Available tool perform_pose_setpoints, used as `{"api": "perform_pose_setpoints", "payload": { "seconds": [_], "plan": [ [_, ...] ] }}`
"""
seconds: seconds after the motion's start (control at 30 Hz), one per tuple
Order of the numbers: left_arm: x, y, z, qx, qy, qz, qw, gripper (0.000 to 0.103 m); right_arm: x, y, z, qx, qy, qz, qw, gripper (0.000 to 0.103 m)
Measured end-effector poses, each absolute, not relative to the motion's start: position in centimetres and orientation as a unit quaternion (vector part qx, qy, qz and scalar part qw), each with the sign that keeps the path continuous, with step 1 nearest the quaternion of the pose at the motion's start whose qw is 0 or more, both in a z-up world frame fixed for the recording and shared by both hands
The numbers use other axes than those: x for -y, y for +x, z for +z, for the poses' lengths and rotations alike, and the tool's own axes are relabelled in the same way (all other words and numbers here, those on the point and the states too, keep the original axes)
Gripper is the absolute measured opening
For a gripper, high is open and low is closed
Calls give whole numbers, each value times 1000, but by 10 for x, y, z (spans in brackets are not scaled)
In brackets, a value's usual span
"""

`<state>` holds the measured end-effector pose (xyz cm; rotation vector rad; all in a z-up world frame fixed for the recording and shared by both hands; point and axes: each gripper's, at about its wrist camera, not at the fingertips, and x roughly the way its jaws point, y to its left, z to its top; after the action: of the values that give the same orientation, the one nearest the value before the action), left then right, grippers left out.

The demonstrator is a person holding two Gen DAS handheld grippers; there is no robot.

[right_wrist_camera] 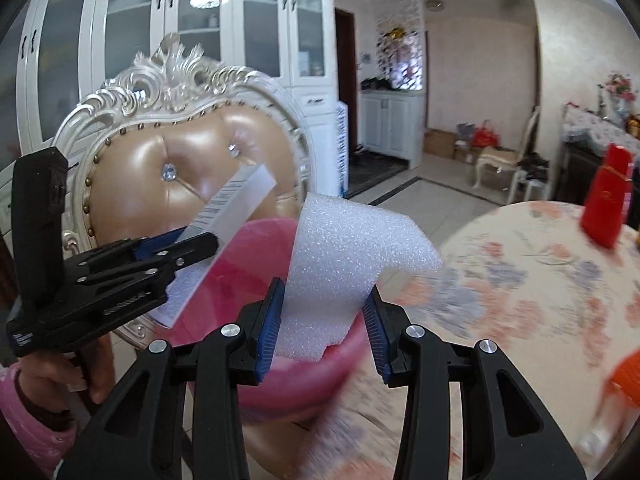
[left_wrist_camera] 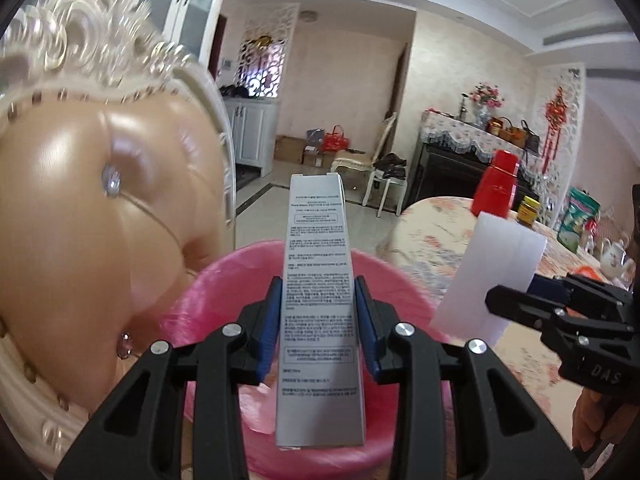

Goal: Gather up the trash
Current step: 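Carry the white box and foam sheet to the pink bin and release both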

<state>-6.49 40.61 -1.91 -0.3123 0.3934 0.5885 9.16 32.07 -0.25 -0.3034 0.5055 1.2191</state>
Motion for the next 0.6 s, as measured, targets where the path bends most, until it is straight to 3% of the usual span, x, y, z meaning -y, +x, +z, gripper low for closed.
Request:
{"api": "perform_pose_setpoints", "payload": {
  "seconds": [0.1,0.13,0.17,0.2,0.23,0.4,0.5,0.6],
  "plan": [
    [-424,-59,-29,-198,-159,291,923,35,-343,89,-13,-240,-153,578,765,42],
    [-428,-59,-31,-200,-163,292,921,37,-352,88,-17,-249,-162,587,753,48],
    [-432,-60,-32,-202,-167,296,919,43,-357,88,-20,-252,-166,589,750,63],
    [-436,-64,-32,-197,-171,300,918,55,-358,87,-23,-250,-166,588,751,69],
    [-438,-68,-32,-190,-172,303,918,60,-357,87,-25,-249,-165,589,751,69],
    [-430,-80,-28,-185,-156,316,917,67,-335,91,-25,-252,-158,581,758,69],
    [-418,-92,-24,-169,-165,323,916,87,-305,92,-20,-244,-152,564,774,69],
    [-394,-93,-22,-159,-161,313,922,98,-266,98,-19,-244,-136,538,795,72]
  ]
}}
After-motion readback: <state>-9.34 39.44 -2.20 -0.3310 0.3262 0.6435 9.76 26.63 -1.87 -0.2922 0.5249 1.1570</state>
